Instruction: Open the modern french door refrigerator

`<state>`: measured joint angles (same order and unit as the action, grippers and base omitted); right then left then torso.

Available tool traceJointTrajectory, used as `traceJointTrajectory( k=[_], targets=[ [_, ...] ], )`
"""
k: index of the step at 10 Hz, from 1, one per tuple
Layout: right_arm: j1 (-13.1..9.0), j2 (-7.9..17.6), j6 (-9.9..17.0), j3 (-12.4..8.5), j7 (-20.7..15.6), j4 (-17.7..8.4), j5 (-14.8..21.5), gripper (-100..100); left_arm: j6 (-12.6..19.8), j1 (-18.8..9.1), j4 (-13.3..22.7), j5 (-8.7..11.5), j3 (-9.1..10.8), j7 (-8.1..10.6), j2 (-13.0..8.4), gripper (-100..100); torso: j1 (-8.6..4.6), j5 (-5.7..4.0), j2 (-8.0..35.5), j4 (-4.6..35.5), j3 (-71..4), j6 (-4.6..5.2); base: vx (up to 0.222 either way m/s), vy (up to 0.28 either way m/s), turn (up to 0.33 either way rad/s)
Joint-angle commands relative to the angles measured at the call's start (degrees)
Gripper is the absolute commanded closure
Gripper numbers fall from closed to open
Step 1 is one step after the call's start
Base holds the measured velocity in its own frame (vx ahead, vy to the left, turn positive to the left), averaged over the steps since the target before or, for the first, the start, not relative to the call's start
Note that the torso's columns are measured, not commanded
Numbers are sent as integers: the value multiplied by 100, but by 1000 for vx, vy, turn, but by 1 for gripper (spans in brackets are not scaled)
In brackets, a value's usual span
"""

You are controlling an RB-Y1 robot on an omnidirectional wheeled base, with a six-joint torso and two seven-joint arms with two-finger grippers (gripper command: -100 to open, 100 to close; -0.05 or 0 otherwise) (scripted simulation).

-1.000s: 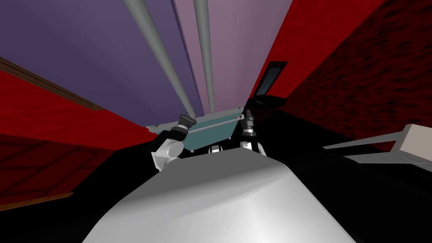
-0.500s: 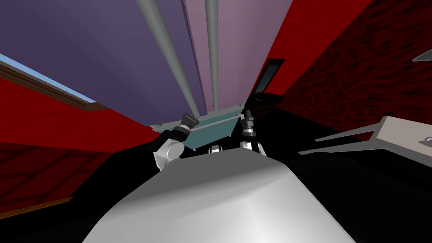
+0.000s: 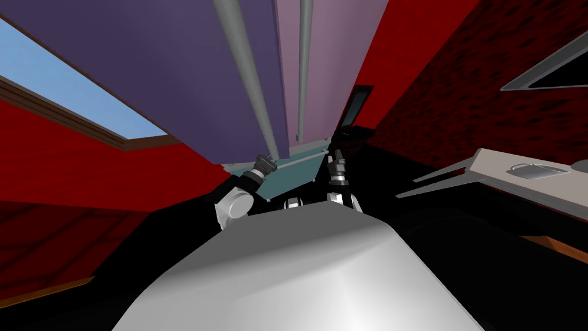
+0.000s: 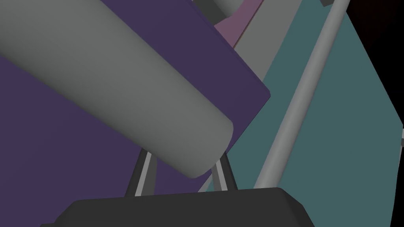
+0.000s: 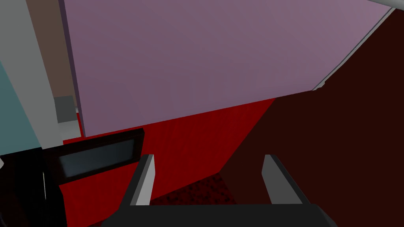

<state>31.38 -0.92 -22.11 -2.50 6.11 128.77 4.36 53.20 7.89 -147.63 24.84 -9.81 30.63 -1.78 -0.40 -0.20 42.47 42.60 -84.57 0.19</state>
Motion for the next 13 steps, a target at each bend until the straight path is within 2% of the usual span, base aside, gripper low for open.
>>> traceJointTrajectory(
  k=[1,2,3,8,11,12,13],
  targets=[
    [0,0,0,0,0,0,0,0,-1,-34,-7,123,-40,2,-85,100,-5,1,19,-3,17,0,-83,84,-35],
    [1,-2,0,1,0,0,0,0,22,-90,33,321,-224,-61,-157,100,-16,1,-13,-9,0,-14,-93,177,-97],
    [1,0,0,0,0,0,0,0,22,-90,33,321,-224,-61,-157,100,13,4,-8,-12,-1,7,-117,217,-137],
    [0,0,0,0,0,0,0,0,39,-272,96,766,-657,-216,-289,100,46,20,11,-6,13,-17,-116,222,-110],
    [1,0,0,-1,0,0,0,0,50,-380,133,1033,-916,-309,-369,100,5,7,35,4,29,-2,-142,225,-108],
    [1,0,0,0,0,0,0,0,113,-327,157,921,-848,-277,-358,100,-11,4,28,9,21,-1,-47,96,-18],
    [2,-2,0,1,0,0,0,0,155,-416,222,1179,-968,-370,-414,100,-31,0,-6,-4,-1,-10,-36,191,-106]
  ],
)
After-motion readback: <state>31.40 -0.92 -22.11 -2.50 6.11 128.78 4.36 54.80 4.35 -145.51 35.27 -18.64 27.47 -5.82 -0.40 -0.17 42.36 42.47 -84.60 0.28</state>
